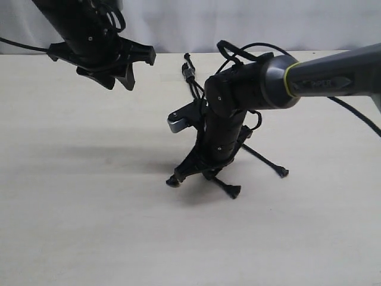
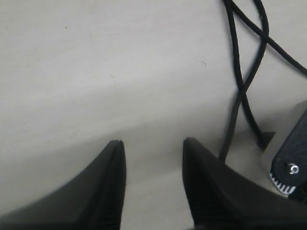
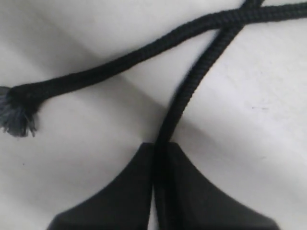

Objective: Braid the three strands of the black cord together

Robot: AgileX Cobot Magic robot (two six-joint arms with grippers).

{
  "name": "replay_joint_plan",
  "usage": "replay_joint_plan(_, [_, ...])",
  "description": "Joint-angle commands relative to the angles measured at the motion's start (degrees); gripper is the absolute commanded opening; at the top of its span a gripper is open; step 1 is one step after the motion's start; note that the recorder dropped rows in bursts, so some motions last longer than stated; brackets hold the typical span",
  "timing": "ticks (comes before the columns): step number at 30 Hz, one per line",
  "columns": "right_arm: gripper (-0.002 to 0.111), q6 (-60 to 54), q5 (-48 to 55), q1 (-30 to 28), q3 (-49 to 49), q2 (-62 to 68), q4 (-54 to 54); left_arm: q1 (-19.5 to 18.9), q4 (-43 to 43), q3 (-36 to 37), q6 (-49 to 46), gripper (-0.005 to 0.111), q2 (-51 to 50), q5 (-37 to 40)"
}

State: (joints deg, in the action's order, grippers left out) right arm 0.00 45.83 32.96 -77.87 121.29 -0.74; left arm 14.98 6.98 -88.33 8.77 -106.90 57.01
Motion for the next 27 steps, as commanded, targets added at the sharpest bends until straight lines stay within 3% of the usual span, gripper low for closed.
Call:
replay_joint_plan(1, [0.004,0.0,2.2,0.4,0.0,0.6,-1.8,0.3,0.6,0.2,0.4,0.038,0.5,-0.5])
replay_joint_plan(6, [0.004,0.0,4.1,-0.4,-2.1,-2.6,-6.4,0.3,0.6,0.2,0.3,0.038,0.5,0.8])
replay_joint_plan(17, [0.004,0.0,-4.3,-12.3,-2.1,-3.3,-6.1,0.4,2.5,0.2,0.3,0.038,0.5,0.2])
replay_joint_plan(27, [0.004,0.7,-7.8,-17.1,-2.1,0.1,-5.7,0.4,3.0,0.2,0.0,0.038,0.5,-0.7])
